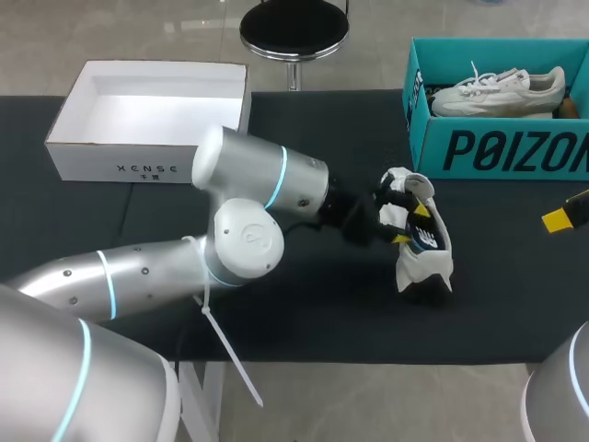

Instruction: Take the shoe out of the shoebox, open the shoe tongue, remove and reinsert the insole, then place the shoe into the shoebox

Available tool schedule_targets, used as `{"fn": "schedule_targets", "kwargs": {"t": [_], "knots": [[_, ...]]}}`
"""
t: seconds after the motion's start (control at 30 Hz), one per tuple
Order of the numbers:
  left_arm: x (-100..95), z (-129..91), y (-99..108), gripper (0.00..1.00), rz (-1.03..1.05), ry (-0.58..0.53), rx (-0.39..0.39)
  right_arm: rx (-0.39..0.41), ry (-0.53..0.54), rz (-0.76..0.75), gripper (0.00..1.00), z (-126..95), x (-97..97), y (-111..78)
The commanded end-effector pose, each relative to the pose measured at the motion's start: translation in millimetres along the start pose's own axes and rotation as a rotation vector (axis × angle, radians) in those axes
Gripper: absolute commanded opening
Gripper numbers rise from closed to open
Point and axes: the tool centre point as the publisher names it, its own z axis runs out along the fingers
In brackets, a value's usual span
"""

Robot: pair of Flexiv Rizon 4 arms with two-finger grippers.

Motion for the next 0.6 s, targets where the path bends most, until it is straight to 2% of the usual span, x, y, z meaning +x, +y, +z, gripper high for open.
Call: {"fn": "schedule_targets", "kwargs": {"t": [0.03, 0.13, 0.27, 0.33, 0.37, 0.4, 0.43, 0.6], "knots": [[-11.8, -22.7, -6.7, 1.00, 0.019, 0.059, 0.014, -0.050, -0.013, 0.001, 1.00, -1.1, 5.8, -10.3], [-19.0, -32.6, -9.1, 1.00, 0.033, 0.082, 0.024, -0.050, -0.013, 0.001, 1.00, -1.1, 5.8, -10.3], [-26.0, -43.6, -6.5, 1.00, 0.105, 0.205, -0.007, -0.050, -0.013, 0.001, 1.00, -1.1, 5.8, -10.3], [-20.3, -45.3, -5.7, 1.00, 0.187, 0.290, 0.008, -0.050, -0.013, 0.001, 1.00, -1.1, 5.8, -10.3], [-15.4, -45.8, -6.3, 0.47, 0.236, 0.338, 0.022, -0.050, -0.013, 0.001, 1.00, -1.1, 5.8, -10.3], [-11.1, -47.2, -6.9, 0.04, 0.297, 0.366, 0.017, -0.050, -0.013, 0.001, 1.00, -1.1, 5.8, -10.3], [-6.9, -48.1, -7.8, 0.00, 0.350, 0.392, 0.031, -0.050, -0.013, 0.001, 1.00, -1.1, 5.8, -10.3], [12.2, -50.5, -18.9, 0.00, 0.584, 0.558, 0.134, -0.050, -0.013, 0.001, 1.00, -1.1, 5.8, -10.3]]}}
